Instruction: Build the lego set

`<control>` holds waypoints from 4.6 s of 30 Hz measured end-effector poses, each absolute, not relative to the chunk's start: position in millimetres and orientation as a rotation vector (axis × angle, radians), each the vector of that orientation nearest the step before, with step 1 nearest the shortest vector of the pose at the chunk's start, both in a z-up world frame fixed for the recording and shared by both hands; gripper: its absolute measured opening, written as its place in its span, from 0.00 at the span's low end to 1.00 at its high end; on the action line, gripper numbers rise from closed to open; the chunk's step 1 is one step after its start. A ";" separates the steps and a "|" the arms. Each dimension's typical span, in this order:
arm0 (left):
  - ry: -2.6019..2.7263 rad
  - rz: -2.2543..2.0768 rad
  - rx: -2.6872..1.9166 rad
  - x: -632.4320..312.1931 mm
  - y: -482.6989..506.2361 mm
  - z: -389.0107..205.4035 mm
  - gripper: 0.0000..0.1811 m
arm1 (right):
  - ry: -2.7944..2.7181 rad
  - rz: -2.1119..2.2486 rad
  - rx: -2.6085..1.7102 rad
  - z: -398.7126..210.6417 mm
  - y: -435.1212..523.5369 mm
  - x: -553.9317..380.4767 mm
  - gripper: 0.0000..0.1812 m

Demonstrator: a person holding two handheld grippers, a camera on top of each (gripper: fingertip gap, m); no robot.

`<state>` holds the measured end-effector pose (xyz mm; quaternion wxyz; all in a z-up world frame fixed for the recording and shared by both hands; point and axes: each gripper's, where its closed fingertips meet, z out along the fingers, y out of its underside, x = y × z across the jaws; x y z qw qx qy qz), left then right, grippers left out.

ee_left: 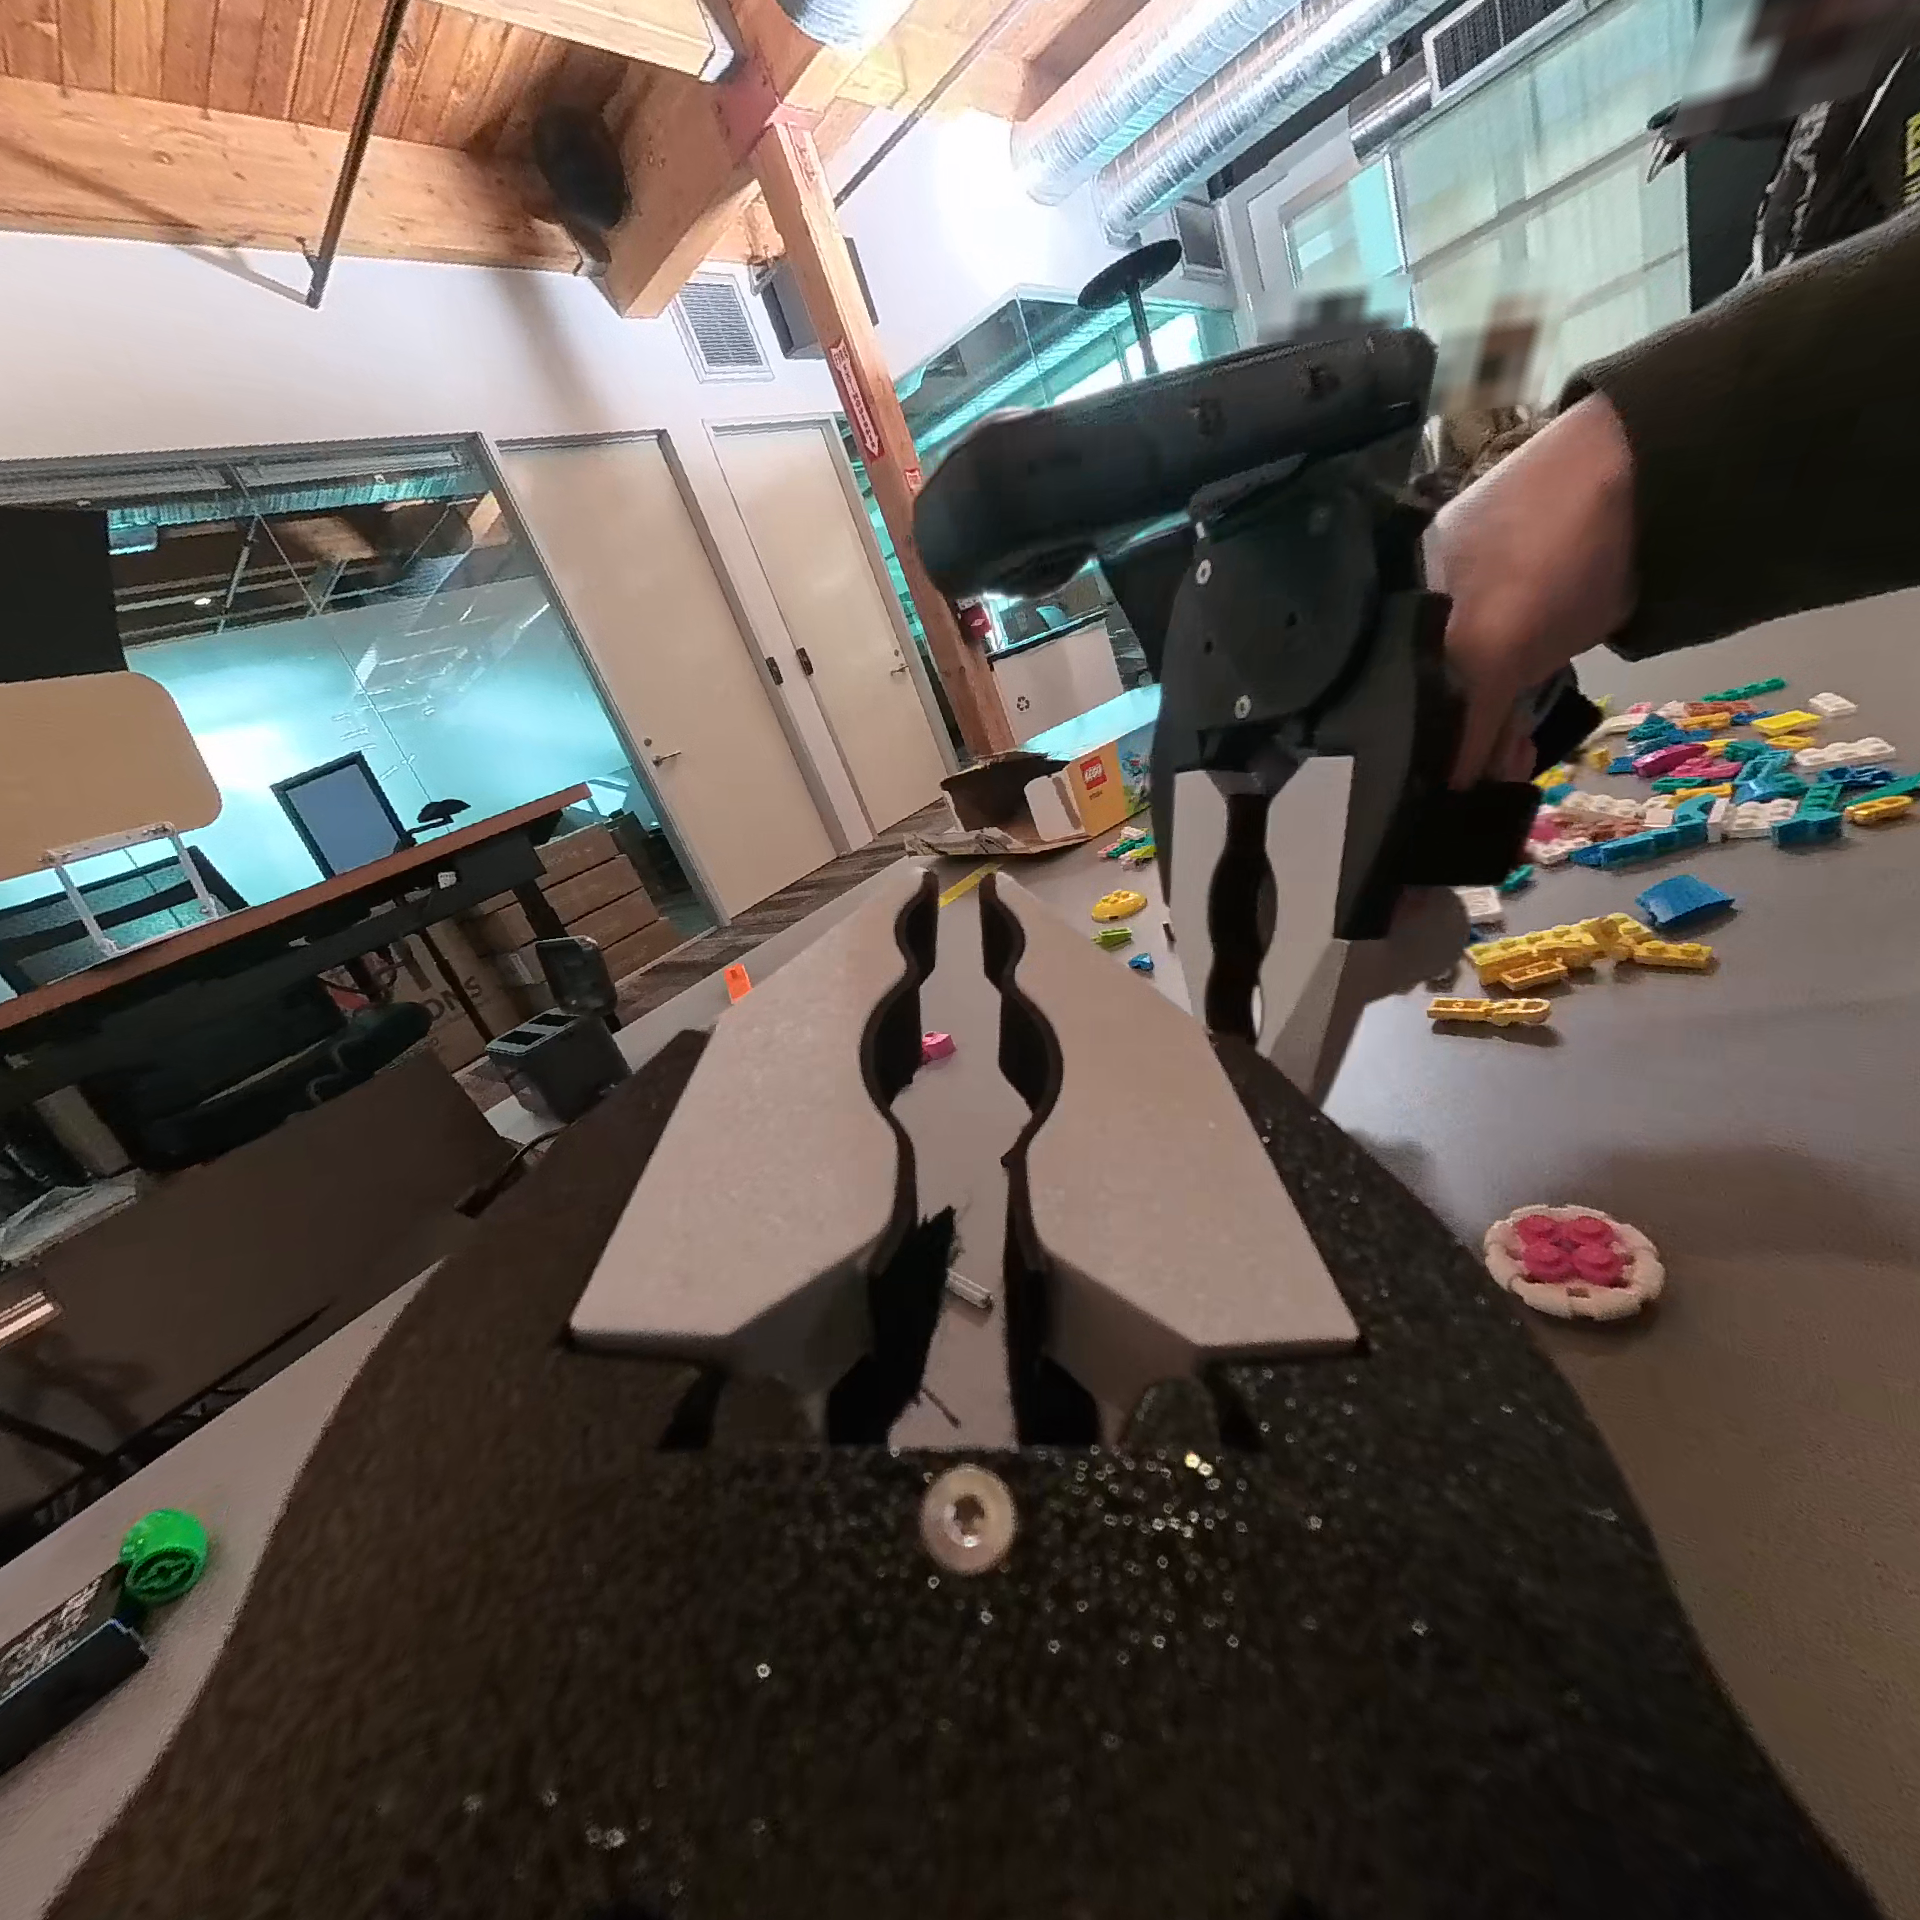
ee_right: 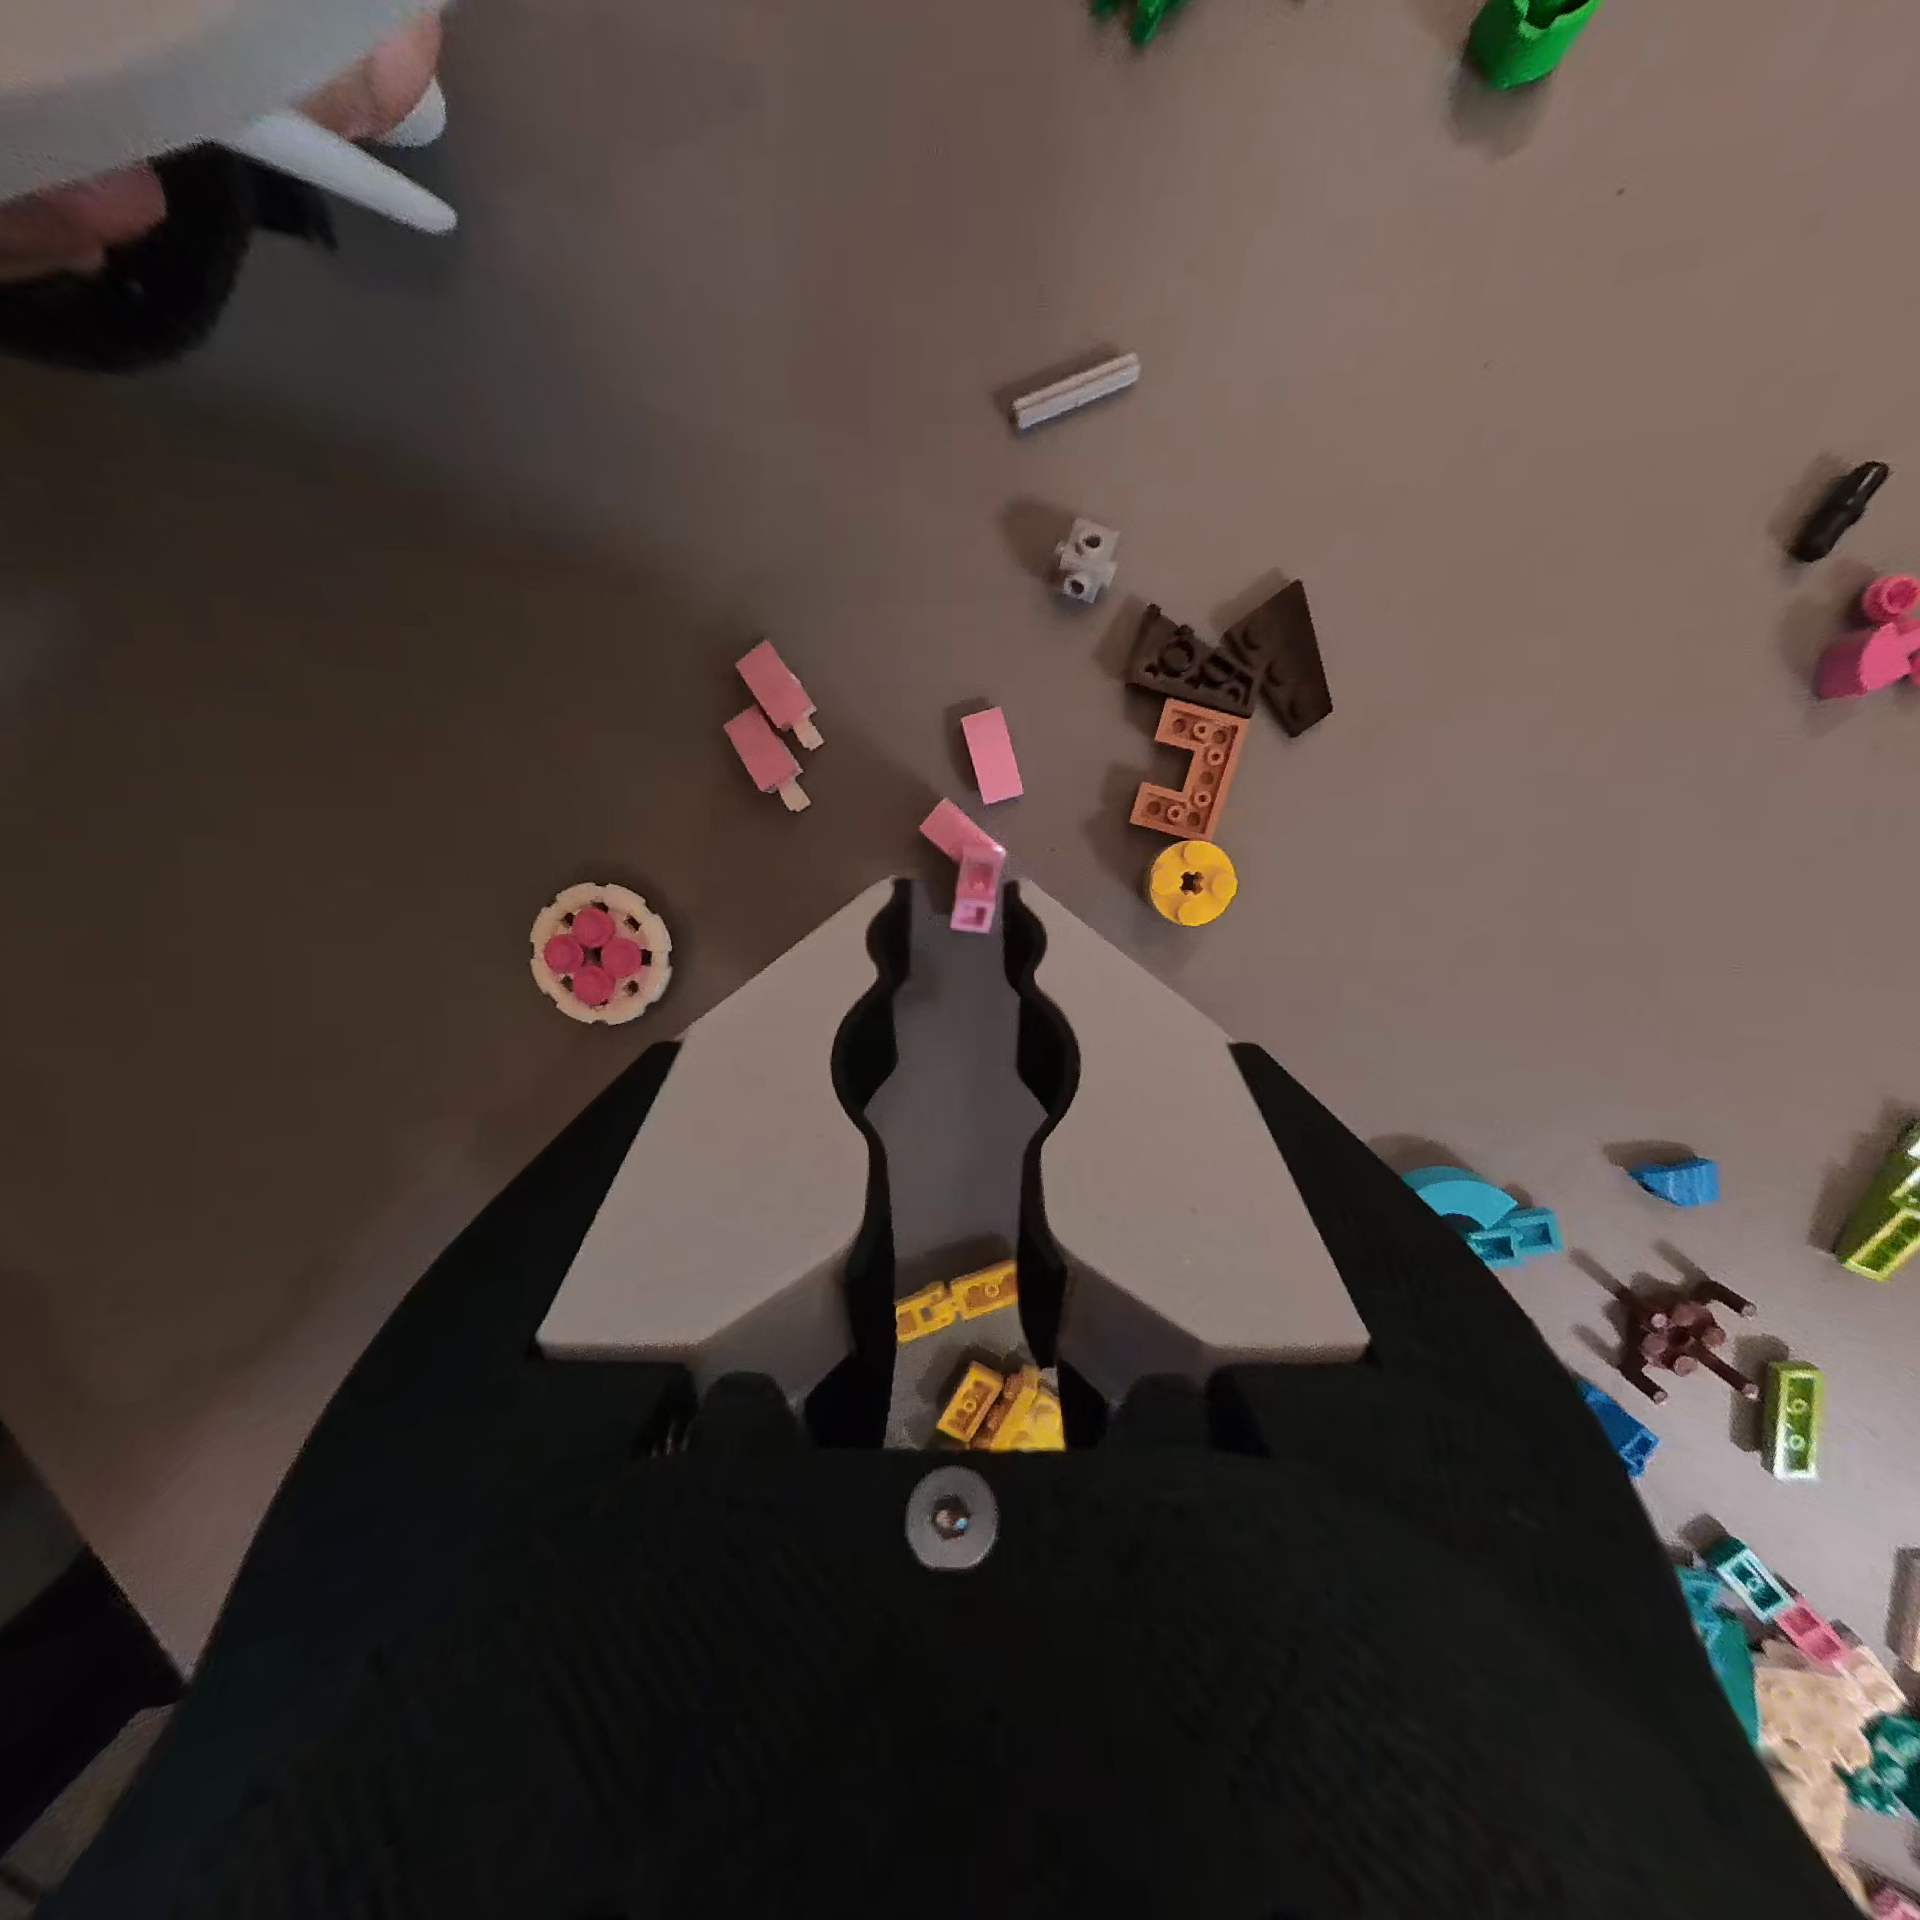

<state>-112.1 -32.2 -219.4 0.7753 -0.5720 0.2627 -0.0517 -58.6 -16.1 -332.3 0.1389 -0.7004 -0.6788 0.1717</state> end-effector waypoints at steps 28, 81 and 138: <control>0.593 -0.115 -1.243 -107.7 -30.5 -221.6 0.03 | -0.621 0.288 -3.022 -338.5 159.6 104.5 0.11; 0.588 -0.073 -1.226 -110.3 -32.0 -220.2 0.02 | -1.750 0.474 -2.284 -319.6 -38.3 -56.9 0.13; 0.702 -0.029 -1.186 -94.4 -42.2 -223.8 0.00 | -0.352 -0.162 -1.357 -216.7 46.1 280.9 0.03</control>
